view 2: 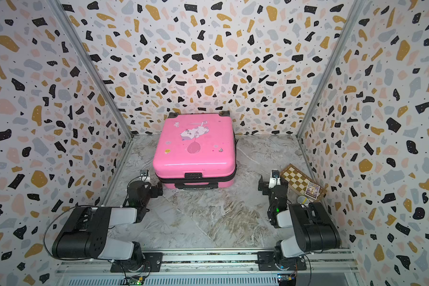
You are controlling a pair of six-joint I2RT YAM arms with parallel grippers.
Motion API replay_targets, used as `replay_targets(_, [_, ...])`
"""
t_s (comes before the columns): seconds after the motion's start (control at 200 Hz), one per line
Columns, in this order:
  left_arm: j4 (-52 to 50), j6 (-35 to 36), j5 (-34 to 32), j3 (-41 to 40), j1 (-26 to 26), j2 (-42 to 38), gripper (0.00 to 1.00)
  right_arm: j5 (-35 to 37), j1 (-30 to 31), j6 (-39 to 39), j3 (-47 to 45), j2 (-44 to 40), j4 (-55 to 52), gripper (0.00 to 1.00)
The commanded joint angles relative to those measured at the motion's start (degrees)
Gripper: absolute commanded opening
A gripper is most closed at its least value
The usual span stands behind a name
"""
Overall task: Open the suitcase zippers
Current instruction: Adjust the suitcase at the center of the board.
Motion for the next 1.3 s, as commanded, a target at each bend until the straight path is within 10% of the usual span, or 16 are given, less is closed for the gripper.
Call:
replay_targets(0.0, [5.27, 0.04, 2.38, 2.24, -0.39, 0.18, 0.99, 0.3, -0.24, -0.28, 1.12, -0.06, 1.43, 1.0])
replay_targets(1.106, [6.37, -0.1, 2.03, 1.48, -0.43, -0.27, 0.99, -0.46, -0.68, -0.03, 1.34, -0.02, 1.03, 1.0])
replay_targets(1.296, [11.94, -2.9, -6.55, -6.06, -0.73, -10.52, 0.99, -0.29, -0.17, -0.75, 3.58, -5.29, -7.05, 1.0])
